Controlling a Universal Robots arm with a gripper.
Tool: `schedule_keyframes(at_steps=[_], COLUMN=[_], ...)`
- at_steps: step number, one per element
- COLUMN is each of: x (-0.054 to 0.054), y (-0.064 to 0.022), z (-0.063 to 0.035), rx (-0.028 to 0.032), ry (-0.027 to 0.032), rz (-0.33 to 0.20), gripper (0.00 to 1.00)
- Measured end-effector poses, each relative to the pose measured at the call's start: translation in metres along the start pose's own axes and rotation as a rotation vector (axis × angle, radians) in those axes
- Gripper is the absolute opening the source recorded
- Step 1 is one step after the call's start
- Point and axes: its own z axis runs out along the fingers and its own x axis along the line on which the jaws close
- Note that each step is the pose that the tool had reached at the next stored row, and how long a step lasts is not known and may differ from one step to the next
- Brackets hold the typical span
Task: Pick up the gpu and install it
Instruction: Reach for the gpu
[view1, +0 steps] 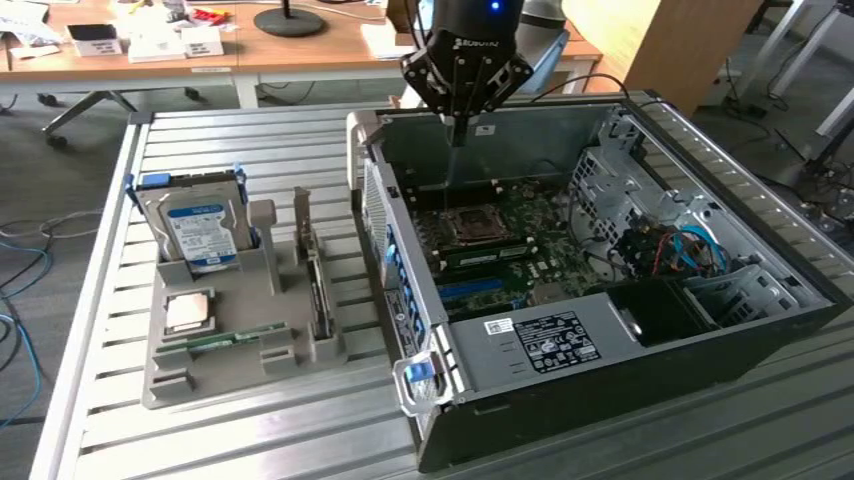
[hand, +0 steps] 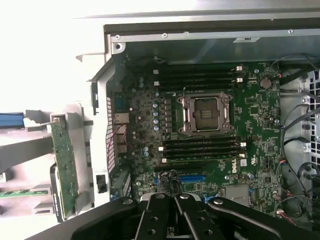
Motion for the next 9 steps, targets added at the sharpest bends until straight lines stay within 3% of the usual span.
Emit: schedule_keyframes(at_steps=[9], x=[0.012], y=[-0.0009], z=[-0.0001], rx=[-0.0001], ry=[0.0000], rz=[0.000], gripper=[0.11])
